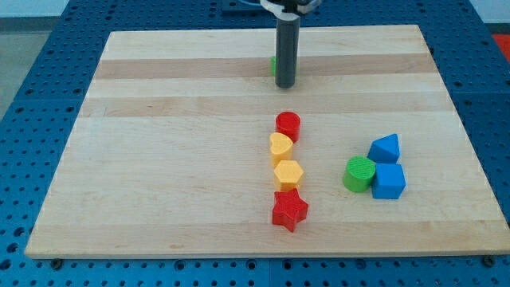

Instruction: Move the green star towards the center of the board

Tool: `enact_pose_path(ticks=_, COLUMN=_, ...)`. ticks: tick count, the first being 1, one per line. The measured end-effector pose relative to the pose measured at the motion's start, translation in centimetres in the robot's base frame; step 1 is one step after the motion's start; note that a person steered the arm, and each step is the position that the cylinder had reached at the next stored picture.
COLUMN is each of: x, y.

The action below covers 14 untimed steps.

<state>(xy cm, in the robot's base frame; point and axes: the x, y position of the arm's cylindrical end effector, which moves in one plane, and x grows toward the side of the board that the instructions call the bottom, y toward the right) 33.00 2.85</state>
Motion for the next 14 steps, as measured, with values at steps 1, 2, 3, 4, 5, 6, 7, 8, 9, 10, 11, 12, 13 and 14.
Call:
enact_pose_path(ticks=1, x=-2.0, y=-1.2)
enact_pose_path(ticks=2, x=-2.7, y=-3.1)
enact_pose_path(ticks=3, x=-3.0, y=-5.8)
enact_pose_path(ticks=4, x=-3.0, y=-5.7)
enact_pose_path(ticks=5, x=-3.0, y=-4.8)
enact_pose_path(ticks=6, x=-3.1, y=-4.0)
enact_pose_path(ticks=7, x=-4.3, y=-4.0)
enact_pose_path(ticks=8, x=-4.6, y=-3.8)
enact_pose_path(ticks=9, x=-3.7, y=-3.8)
enact_pose_path(ticks=10, x=-2.5, y=-3.4)
enact_pose_path(ticks=11, x=-2.5, y=-1.9)
enact_pose_path(ticks=12, x=-3.0, y=-0.9)
enact_pose_path(ticks=13, x=-4.3, y=-0.9)
enact_pose_path(ticks=14, x=-5.5, y=-0.9)
